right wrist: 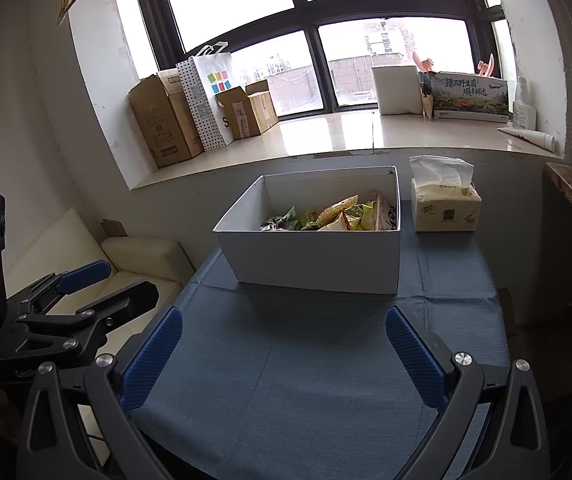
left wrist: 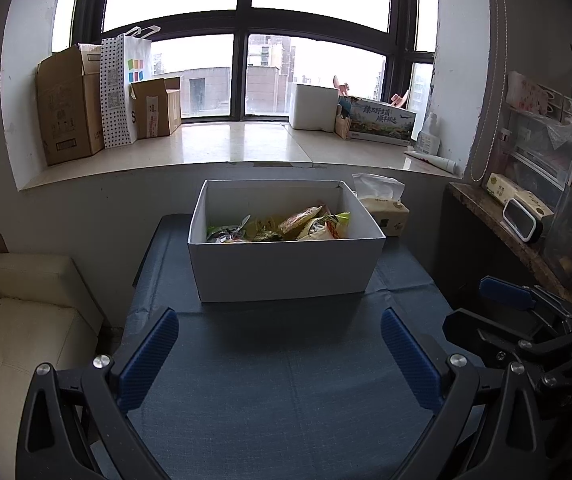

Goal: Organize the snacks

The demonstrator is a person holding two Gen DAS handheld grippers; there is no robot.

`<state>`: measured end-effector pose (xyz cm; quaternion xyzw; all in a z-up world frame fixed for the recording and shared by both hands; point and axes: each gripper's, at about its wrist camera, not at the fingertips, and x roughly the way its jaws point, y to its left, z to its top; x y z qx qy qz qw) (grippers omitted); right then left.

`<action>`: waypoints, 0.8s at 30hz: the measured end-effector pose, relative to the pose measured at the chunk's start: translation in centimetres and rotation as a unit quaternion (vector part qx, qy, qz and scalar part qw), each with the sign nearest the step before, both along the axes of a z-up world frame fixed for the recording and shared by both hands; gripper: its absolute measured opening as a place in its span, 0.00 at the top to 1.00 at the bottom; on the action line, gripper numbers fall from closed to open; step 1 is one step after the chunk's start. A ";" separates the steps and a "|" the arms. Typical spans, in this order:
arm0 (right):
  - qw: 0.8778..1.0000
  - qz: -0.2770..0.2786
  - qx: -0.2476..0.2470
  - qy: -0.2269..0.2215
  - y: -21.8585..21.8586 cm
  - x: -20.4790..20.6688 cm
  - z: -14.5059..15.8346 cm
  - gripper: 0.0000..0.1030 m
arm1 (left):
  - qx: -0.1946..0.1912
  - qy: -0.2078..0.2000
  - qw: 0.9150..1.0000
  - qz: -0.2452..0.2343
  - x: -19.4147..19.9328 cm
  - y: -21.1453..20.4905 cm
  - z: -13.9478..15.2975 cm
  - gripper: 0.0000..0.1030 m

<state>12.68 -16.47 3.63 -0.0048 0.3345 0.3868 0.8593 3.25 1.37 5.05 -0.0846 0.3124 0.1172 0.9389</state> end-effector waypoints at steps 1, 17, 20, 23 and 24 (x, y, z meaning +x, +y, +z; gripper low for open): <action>1.000 0.000 0.000 0.000 0.0 0.0 0.0 0.00 | 0.000 0.001 1.000 0.001 0.0 0.0 0.0 0.00; 1.000 0.001 -0.004 -0.001 0.2 -0.3 -0.1 0.00 | -0.007 0.004 1.000 0.005 0.1 0.3 -0.4 0.00; 1.000 0.001 -0.007 0.001 0.2 -0.3 -0.1 0.00 | -0.008 0.005 1.000 0.003 0.1 0.3 -0.4 0.00; 1.000 -0.001 -0.008 0.001 0.3 -0.3 -0.1 0.00 | -0.008 0.007 1.000 0.002 0.1 0.3 -0.5 0.00; 1.000 -0.002 -0.008 0.001 0.2 -0.2 -0.1 0.00 | -0.008 0.008 1.000 0.002 0.1 0.3 -0.5 0.00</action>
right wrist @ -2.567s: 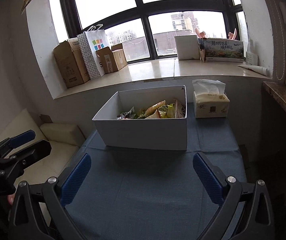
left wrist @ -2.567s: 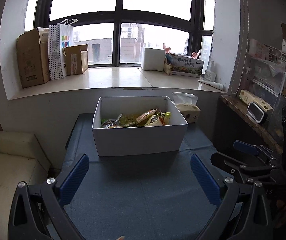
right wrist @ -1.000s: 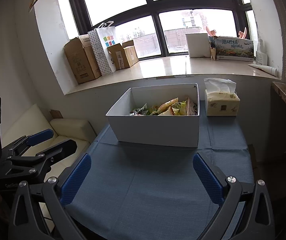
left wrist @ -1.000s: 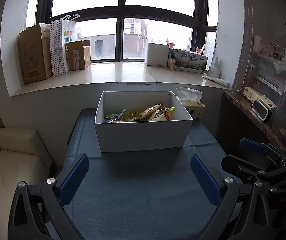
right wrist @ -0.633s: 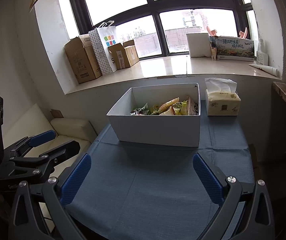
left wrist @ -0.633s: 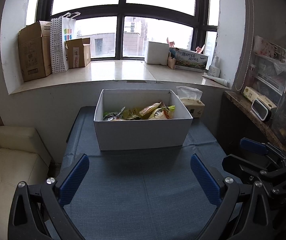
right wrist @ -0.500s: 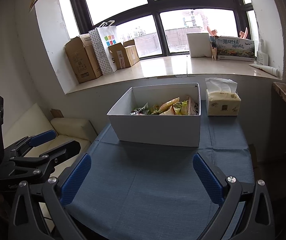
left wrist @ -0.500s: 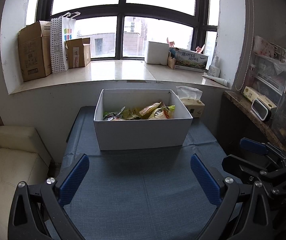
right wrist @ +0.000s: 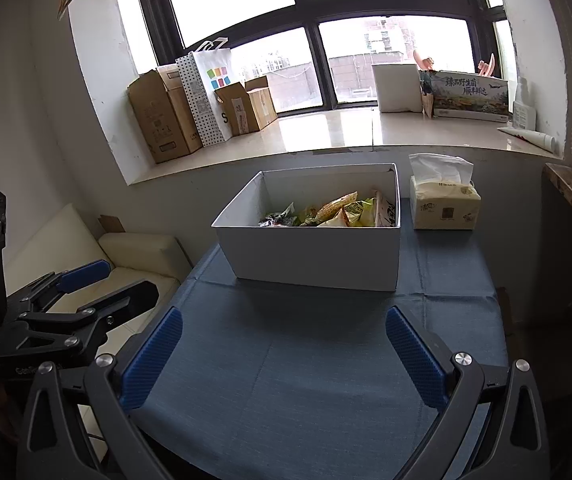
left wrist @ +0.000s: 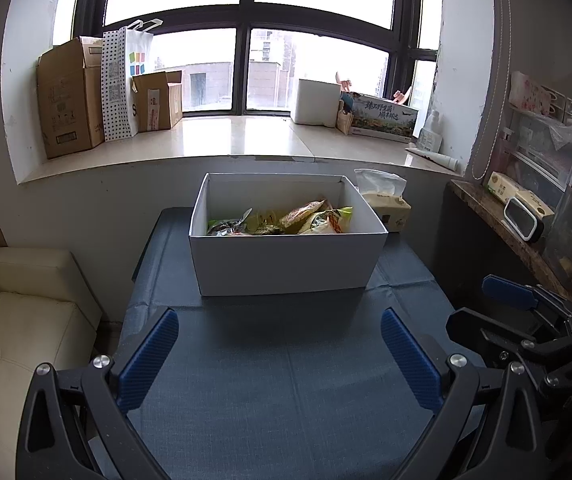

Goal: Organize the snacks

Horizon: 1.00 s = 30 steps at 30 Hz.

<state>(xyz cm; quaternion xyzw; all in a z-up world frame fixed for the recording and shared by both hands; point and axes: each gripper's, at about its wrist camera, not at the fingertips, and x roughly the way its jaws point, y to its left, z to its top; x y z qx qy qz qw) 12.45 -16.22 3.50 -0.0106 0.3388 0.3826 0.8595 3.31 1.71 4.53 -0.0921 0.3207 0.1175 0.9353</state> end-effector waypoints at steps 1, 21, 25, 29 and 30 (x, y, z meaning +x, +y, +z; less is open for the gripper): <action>1.000 -0.001 0.000 0.000 0.0 0.0 0.0 0.00 | -0.001 0.000 1.000 -0.001 0.0 0.0 0.0 0.00; 1.000 -0.013 -0.021 -0.004 0.2 0.1 -0.3 0.00 | -0.003 0.004 1.000 -0.007 -0.3 0.0 -0.3 0.00; 1.000 -0.014 -0.022 -0.001 0.2 0.1 -0.4 0.00 | -0.003 0.005 1.000 -0.007 -0.2 0.0 -0.4 0.00; 1.000 -0.014 -0.023 -0.001 0.2 0.0 -0.4 0.00 | -0.004 0.006 1.000 -0.007 -0.3 0.1 -0.5 0.00; 1.000 -0.015 -0.023 -0.001 0.2 0.0 -0.4 0.00 | -0.004 0.006 1.000 -0.007 -0.3 0.1 -0.4 0.00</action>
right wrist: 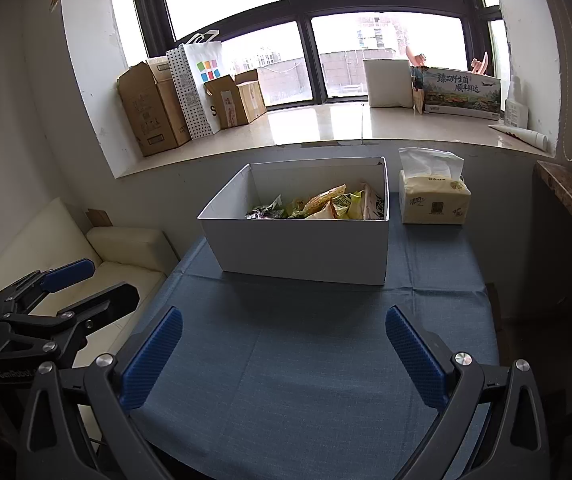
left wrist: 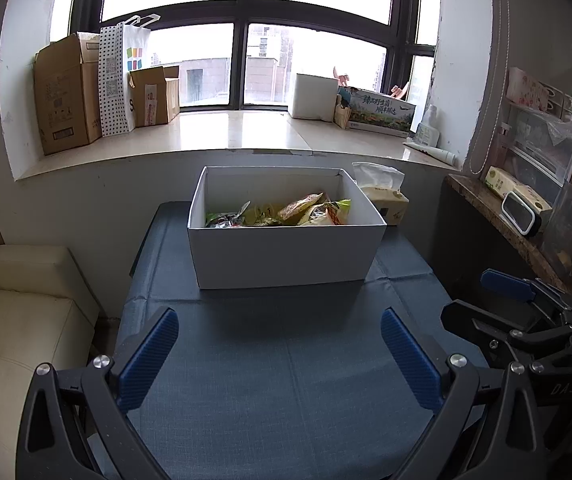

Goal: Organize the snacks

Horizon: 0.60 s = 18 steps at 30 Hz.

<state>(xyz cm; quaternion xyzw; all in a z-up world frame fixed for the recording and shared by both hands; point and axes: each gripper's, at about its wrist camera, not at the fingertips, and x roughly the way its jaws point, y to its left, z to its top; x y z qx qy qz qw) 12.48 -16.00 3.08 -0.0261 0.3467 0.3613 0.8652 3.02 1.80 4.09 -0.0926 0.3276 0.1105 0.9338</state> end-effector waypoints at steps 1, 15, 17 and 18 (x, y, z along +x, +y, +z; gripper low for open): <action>1.000 -0.001 -0.002 0.000 0.0 0.0 0.0 0.00 | 0.000 0.000 1.000 0.000 0.0 0.0 0.0 0.00; 1.000 -0.004 -0.007 0.000 0.1 0.0 0.0 0.00 | -0.005 -0.005 1.000 -0.002 -0.3 0.2 -0.2 0.00; 1.000 -0.005 -0.007 -0.001 0.0 0.0 0.0 0.00 | -0.001 -0.005 1.000 -0.002 -0.3 0.1 -0.3 0.00; 1.000 -0.006 -0.007 -0.002 0.0 0.0 0.0 0.00 | 0.001 -0.006 1.000 0.000 -0.3 0.1 -0.3 0.00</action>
